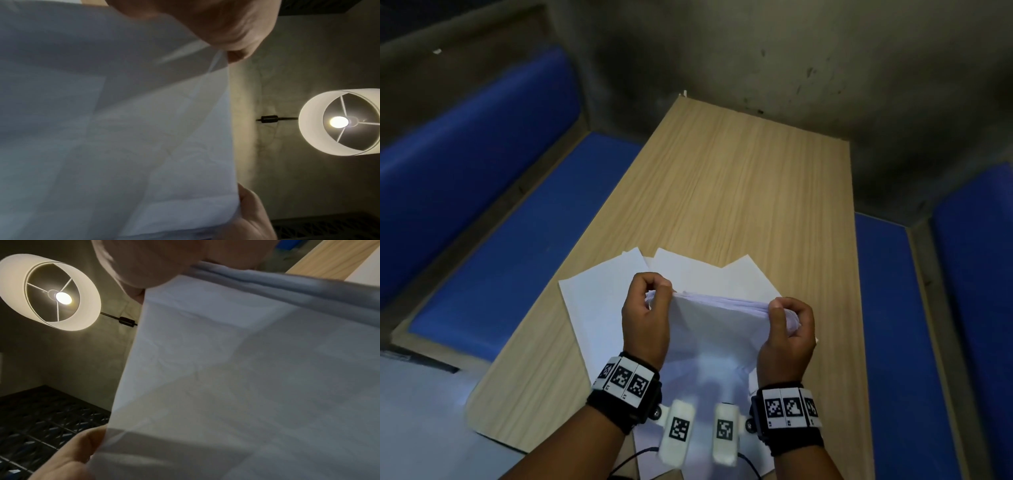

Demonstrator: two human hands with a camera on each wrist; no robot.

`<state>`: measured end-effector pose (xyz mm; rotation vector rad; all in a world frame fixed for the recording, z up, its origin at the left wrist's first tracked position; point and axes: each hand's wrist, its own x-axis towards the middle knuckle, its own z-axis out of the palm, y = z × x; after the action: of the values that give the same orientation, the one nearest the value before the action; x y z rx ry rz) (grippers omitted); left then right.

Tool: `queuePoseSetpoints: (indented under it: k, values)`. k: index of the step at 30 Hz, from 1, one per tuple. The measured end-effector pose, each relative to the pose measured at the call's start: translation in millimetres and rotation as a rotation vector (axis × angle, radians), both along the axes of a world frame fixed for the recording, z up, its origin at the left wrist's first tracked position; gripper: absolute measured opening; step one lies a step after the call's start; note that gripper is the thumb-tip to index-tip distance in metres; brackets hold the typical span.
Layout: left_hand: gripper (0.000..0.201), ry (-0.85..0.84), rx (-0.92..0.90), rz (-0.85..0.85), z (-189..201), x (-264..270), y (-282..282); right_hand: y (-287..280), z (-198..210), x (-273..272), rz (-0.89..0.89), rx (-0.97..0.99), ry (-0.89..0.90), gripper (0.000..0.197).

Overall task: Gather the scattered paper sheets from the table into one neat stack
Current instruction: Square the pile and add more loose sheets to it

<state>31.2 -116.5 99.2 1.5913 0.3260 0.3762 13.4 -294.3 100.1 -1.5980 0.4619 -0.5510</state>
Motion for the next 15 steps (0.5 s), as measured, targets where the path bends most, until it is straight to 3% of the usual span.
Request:
queuePoseSetpoints:
  k: [4,8,12,15]
  values:
    - [0.035,0.013,-0.039,-0.057,-10.0,-8.0,3.4,-4.4,-8.7,0.0,-0.040,0.069,-0.010,0.014]
    - [0.037,-0.016,-0.052,-0.083,-15.7,-9.2,3.5,-1.6,-5.4,2.2,-0.054,0.110,-0.060,0.018]
    - [0.038,0.008,-0.055,-0.133,-15.4,-2.9,4.8,5.1,-9.1,3.0,-0.048,0.188,-0.007,0.042]
    - [0.040,0.072,-0.092,-0.219,-28.8,-0.7,17.7,0.9,-12.3,5.8,-0.002,0.234,-0.029,0.031]
